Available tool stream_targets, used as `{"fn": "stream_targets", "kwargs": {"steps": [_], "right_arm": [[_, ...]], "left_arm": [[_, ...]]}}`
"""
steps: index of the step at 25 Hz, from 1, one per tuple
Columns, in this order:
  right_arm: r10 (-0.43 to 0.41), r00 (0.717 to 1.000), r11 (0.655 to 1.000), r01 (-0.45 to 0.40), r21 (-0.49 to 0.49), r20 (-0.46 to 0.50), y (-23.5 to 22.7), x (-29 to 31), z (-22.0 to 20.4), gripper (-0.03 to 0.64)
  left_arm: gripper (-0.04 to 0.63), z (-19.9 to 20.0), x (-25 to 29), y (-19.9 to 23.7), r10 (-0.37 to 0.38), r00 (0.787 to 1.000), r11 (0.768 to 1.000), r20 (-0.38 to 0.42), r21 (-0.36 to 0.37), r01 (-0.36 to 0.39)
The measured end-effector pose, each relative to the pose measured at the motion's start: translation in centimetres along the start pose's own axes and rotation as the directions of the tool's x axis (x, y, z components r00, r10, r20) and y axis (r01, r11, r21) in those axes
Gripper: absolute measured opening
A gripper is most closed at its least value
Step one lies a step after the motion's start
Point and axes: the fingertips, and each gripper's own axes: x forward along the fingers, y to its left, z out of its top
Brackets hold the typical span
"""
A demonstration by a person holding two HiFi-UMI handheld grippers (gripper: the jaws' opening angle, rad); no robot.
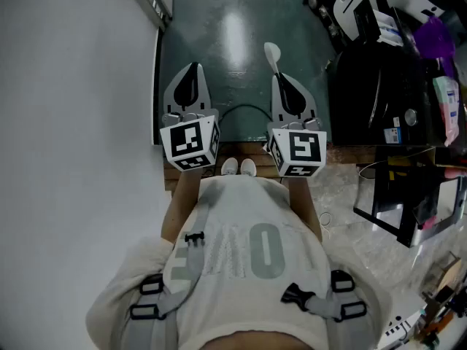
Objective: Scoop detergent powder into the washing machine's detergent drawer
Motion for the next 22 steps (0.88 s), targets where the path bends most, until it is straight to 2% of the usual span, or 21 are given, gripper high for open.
{"fn": "stream_targets", "kwargs": {"steps": [5,13,18,22], "right_arm": [[0.013,1.000,1.000,-0.013,0.004,0.007,-0.8,-0.7,-0.3,0.011],[0.033,0.999,0.997,-0.034,0.063,0.009,-1.8,-0.6,-1.7,0.011],[0.046,0.999,0.999,-0.047,0.025,0.016,-2.0,0.7,-1.3,0.011],[0.077,0.997,0.996,-0.077,0.034,0.015,-2.4,3.7,-2.1,0.012]], "left_arm": [[0.021,0.1,-0.3,-0.7,0.018,1.000,1.000,0.012,0.004,-0.018],[0.021,0.1,-0.8,-1.0,0.041,0.999,0.999,0.030,0.014,-0.041],[0.021,0.5,1.2,0.0,0.054,0.997,0.999,0.048,0.005,-0.054],[0.021,-0.7,4.4,-0.3,0.018,0.999,1.000,0.039,0.018,-0.019]]}}
